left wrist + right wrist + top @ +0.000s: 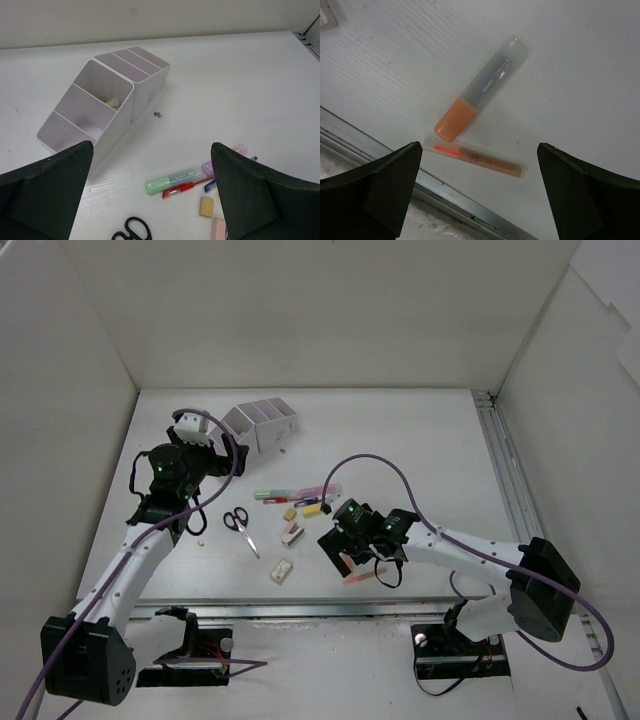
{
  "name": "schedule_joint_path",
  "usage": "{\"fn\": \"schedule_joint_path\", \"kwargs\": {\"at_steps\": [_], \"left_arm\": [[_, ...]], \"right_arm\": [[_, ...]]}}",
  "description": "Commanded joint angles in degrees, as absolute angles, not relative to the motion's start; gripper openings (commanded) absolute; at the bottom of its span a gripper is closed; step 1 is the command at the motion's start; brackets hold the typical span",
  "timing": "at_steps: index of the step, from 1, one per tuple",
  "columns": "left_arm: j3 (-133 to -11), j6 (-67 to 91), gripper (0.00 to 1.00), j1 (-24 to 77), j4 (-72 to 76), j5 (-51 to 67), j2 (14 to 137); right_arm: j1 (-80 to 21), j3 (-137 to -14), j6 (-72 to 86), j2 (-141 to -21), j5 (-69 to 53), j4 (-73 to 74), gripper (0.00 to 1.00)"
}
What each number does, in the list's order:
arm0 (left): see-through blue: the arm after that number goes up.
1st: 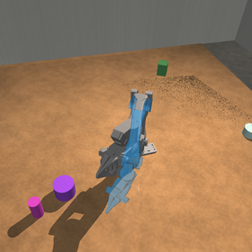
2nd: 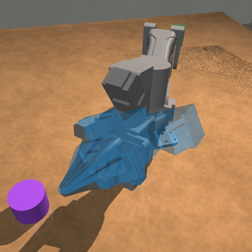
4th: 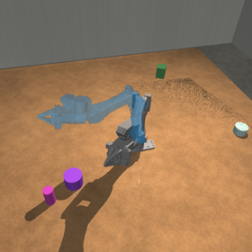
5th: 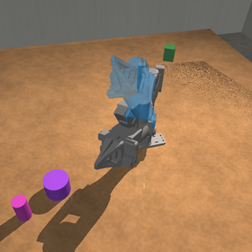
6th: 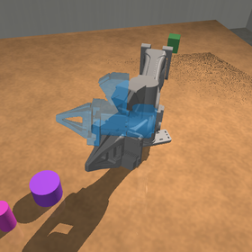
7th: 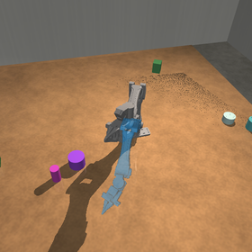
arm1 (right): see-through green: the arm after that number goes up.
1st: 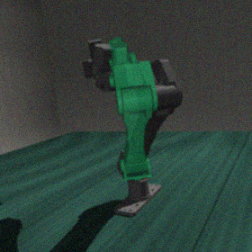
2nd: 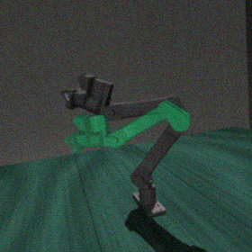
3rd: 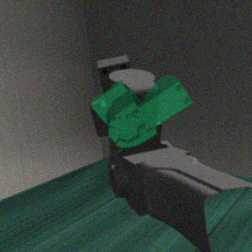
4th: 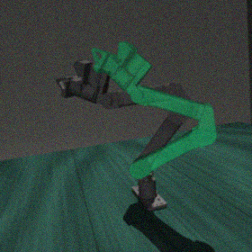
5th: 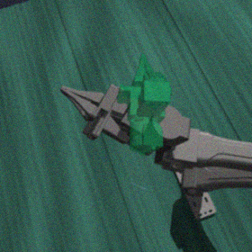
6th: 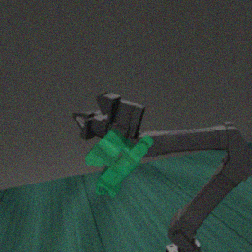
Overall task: Sort the stationery into containers
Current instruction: Pick up the pen from the center of the board.
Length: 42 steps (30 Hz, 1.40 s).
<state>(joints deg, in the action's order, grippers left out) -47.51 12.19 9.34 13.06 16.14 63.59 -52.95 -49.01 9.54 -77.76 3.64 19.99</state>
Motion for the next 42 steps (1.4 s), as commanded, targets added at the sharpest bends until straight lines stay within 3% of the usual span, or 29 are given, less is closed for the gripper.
{"fn": "schedule_joint_path", "kwargs": {"at_steps": [1,10,25,32,37,42], "left_arm": [[-46.94,10.72,1.0,10.2,13.01,14.76,58.28],[-41.23,10.81,1.0,12.04,13.1,15.38,51.24],[-39.99,10.37,1.0,13.62,12.57,13.45,48.78],[-40.43,9.84,1.0,13.62,11.52,11.43,49.48],[-41.13,9.23,0.99,13.62,10.37,9.41,49.57],[-41.57,8.88,0.99,13.62,10.28,8.7,50.01]], "right_arm": [[-55.01,-49.23,14.58,-77.61,4.75,21.26,0.98],[-61.34,-43.15,25.74,-76.71,12.54,22.15,0.98],[-63.63,-50.97,30.06,-89.38,23.46,29.53,0.98],[-60.56,-54.49,24.09,-93.16,20.93,27.35,0.97],[-55.74,-53.97,20.57,-94.48,13.63,25.05,0.87],[-51.86,-52.83,19.16,-94.05,8.1,23.29,0.66]]}}
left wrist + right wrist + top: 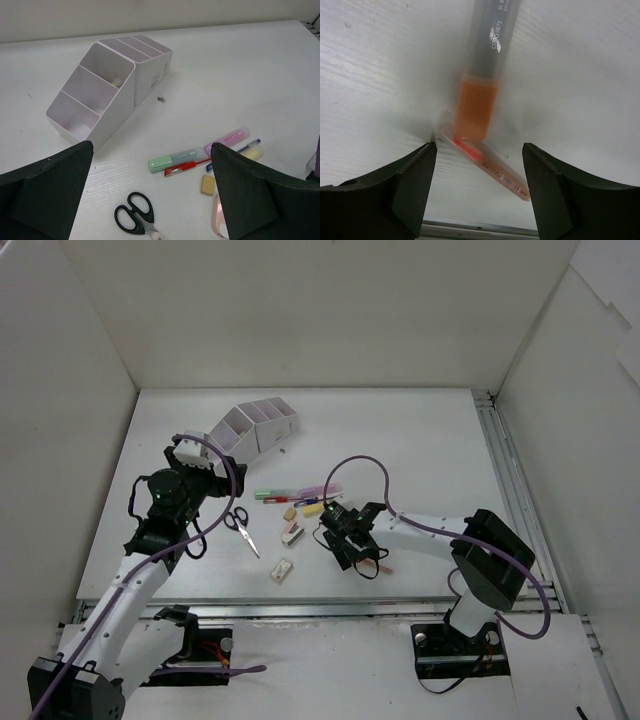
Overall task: Sort the stationery into containers
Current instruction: Pick up the pen from the center of the board.
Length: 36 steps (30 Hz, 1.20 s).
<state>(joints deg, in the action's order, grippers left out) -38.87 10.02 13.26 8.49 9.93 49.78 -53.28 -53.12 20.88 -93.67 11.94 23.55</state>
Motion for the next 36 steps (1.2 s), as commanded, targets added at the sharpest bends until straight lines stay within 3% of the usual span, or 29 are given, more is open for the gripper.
{"fn": "schedule_joint_path", "kwargs": {"at_steps": [1,8,11,14,18,24,32,36], "left_arm": [[-41.83,8.7,0.99,13.62,10.2,8.7,50.36],[-42.45,8.61,1.0,13.62,10.02,8.44,51.77],[-42.54,8.44,0.99,13.62,10.11,8.35,51.77],[-42.63,8.44,1.0,14.15,10.02,8.35,51.59],[-42.63,8.44,0.99,14.76,10.02,8.17,51.07],[-42.45,8.79,0.99,15.29,9.76,9.4,50.1],[-42.36,14.23,1.0,16.69,11.25,19.41,49.83],[-41.58,18.26,1.0,17.84,12.47,24.08,49.66]], "right_arm": [[-51.51,-51.87,19.16,-93.87,7.04,23.03,0.66],[-51.15,-44.92,23.11,-89.3,0.8,22.41,0.66],[-51.24,-42.02,25.22,-88.51,-1.39,21.19,0.59],[-51.15,-40.26,25.75,-88.77,-1.58,20.3,0.5],[-51.06,-40.17,25.58,-89.03,-1.67,20.39,0.24],[-52.2,-40.6,21.63,-86.14,-3.51,19.78,0.04],[-52.74,-42.36,15.04,-72.9,-4.04,13.99,0.0],[-52.56,-39.82,9.94,-65.14,-4.04,0.33,0.0]]}}
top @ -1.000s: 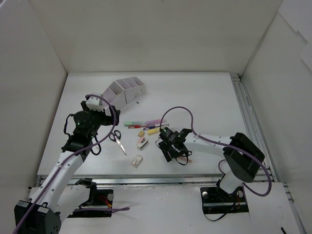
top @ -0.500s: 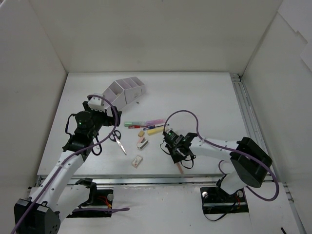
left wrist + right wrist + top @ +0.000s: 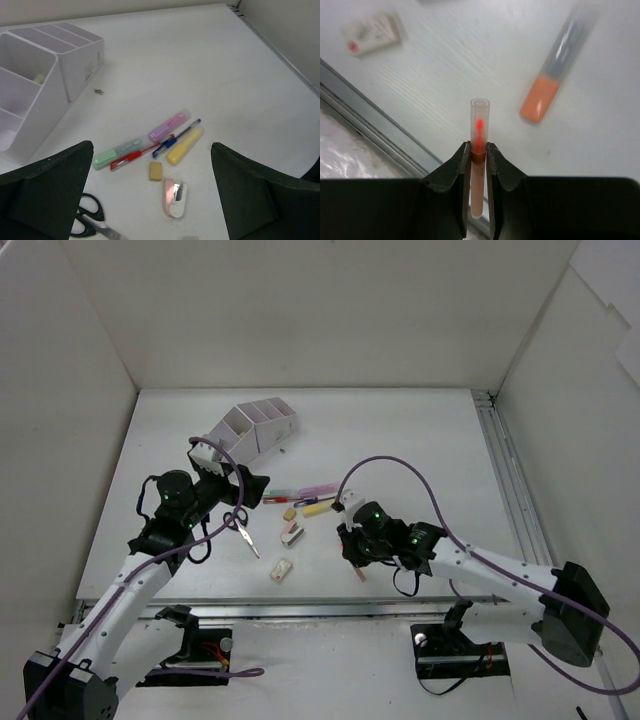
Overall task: Sort the stationery into containers
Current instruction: Pick up the pen from the center of the board.
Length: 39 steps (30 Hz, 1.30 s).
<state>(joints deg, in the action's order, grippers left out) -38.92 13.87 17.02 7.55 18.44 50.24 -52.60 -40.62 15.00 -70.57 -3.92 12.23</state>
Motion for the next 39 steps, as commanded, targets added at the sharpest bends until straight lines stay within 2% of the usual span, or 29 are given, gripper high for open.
{"fn": "schedule_joint_path", "kwargs": {"at_steps": [1,2,5,9,13,17,23,26,29,30,32,33,34,36,39], "left_arm": [[-40.62,19.15,0.99,18.36,13.44,25.39,49.66],[-40.26,19.94,0.99,18.89,14.32,28.36,49.66],[-39.9,23.02,0.99,20.56,17.92,32.5,50.01],[-37.88,25.05,1.0,22.49,24.07,34.89,50.62],[-39.2,24.0,1.0,24.08,21.54,33.75,51.76],[-37.71,23.21,0.99,25.4,22.32,29.72,52.2],[-38.93,23.03,0.97,26.54,22.5,27.86,55.98],[-39.2,22.94,0.9,27.68,22.85,26.73,57.13],[-39.2,23.11,0.78,28.21,24.07,26.37,58.09],[-39.11,23.2,0.68,28.21,24.52,26.37,58.27],[-38.85,22.94,0.55,28.82,25.48,26.28,58.53],[-38.59,22.77,0.44,28.83,25.84,26.11,58.54],[-38.5,22.76,0.38,28.83,26.01,26.02,58.54],[-38.32,22.5,0.33,29.36,26.1,25.84,58.62],[-37.88,22.32,0.33,29.88,26.98,24.96,58.71]], "right_arm": [[-52.47,-39.03,8.37,-63.47,-5.61,-4.17,0.0],[-51.95,-37.54,7.91,-63.11,-7.19,-12.57,0.0],[-50.19,-37.43,6.86,-65.29,-13.61,-23.95,0.0],[-50.01,-43.41,4.22,-72.41,-15.56,-25.66,0.0],[-49.05,-46.4,5.0,-76.9,-14.5,-30.13,0.0],[-48.95,-45.71,7.99,-77.26,-12.48,-38.38,0.0],[-48.95,-46.85,8.61,-77.26,-12.39,-40.86,0.0],[-48.95,-45.97,8.7,-76.64,-12.22,-43.58,0.0],[-48.61,-46.32,8.7,-76.9,-13.18,-44.47,0.0],[-48.78,-46.49,9.05,-76.9,-13.44,-44.65,0.0],[-48.87,-46.67,9.58,-77.52,-12.92,-45.35,0.0],[-48.87,-46.58,10.02,-77.61,-12.4,-45.79,0.0],[-48.69,-46.15,10.19,-77.52,-11.7,-46.31,0.0],[-48.69,-45.7,10.11,-76.82,-10.47,-47.98,0.0],[-48.87,-46.23,9.23,-76.9,-10.98,-48.95,0.0]]}}
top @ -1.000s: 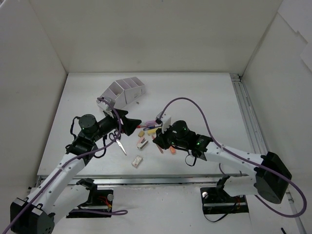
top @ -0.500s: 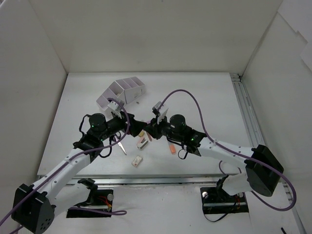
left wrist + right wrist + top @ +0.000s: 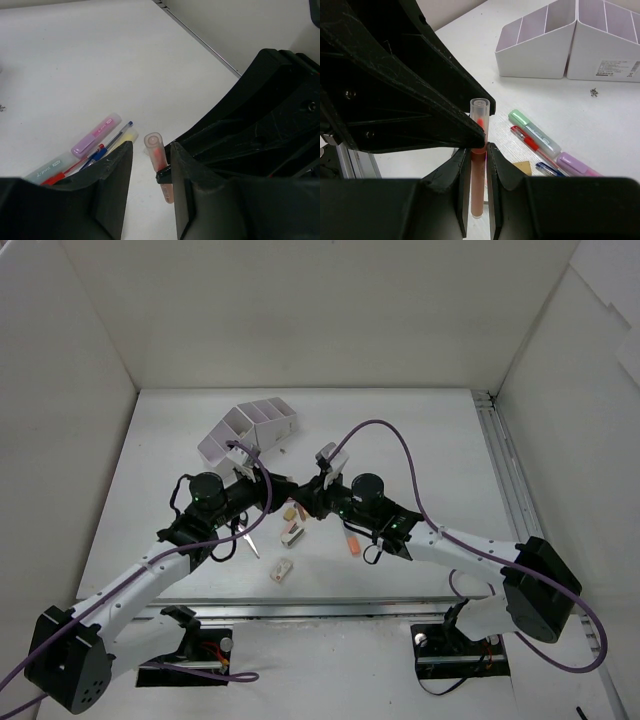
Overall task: Sort the stationery into containers
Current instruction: Pick up the pen from the center of the board, then place the pen in the storage box.
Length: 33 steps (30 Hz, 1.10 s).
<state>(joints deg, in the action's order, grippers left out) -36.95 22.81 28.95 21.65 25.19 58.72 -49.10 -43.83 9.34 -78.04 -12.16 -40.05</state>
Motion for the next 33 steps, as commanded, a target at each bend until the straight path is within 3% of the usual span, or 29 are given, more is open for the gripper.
{"fn": "schedule_joint_path", "kwargs": {"at_steps": [1,8,10,12,16,17,18,20,21,29,33], "left_arm": [[-37.71,22.24,0.31,29.88,27.42,24.96,58.8],[-39.55,21.97,0.26,30.94,25.93,24.96,61.26],[-39.55,21.97,0.18,30.94,25.4,24.18,61.17],[-39.55,21.88,0.02,30.94,24.79,23.3,60.74],[-39.02,21.45,0.0,30.94,24.78,21.28,59.51],[-38.76,21.36,0.0,30.94,24.7,20.66,58.98],[-38.76,21.18,0.0,30.94,24.7,19.18,58.63],[-38.93,20.75,0.0,30.94,24.61,17.5,58.01],[-39.11,19.52,0.0,30.94,24.35,15.23,57.83],[-43.06,13.19,0.0,28.22,21.89,4.66,56.78],[-46.57,11.43,0.0,19.9,22.06,5.0,59.32]], "right_arm": [[-48.78,-46.58,9.05,-77.17,-11.33,-49.04,0.0],[-48.78,-49.66,8.35,-80.77,-15.2,-49.48,0.0],[-48.78,-50.19,8.35,-81.12,-15.55,-49.57,0.0],[-48.69,-50.36,8.52,-81.21,-15.21,-49.66,0.0],[-48.87,-50.36,8.7,-80.95,-13.8,-49.83,0.02],[-48.87,-50.27,9.05,-80.86,-12.75,-49.83,0.08],[-48.69,-50.36,9.31,-80.77,-12.31,-49.83,0.33],[-48.69,-50.27,10.1,-80.25,-10.99,-49.75,0.69],[-48.6,-50.1,10.11,-79.98,-10.99,-49.75,0.97],[-44.75,-46.07,12.39,-76.82,-11.87,-49.57,0.98],[-40.79,-42.46,15.9,-74.8,-10.64,-49.66,0.98]]}}
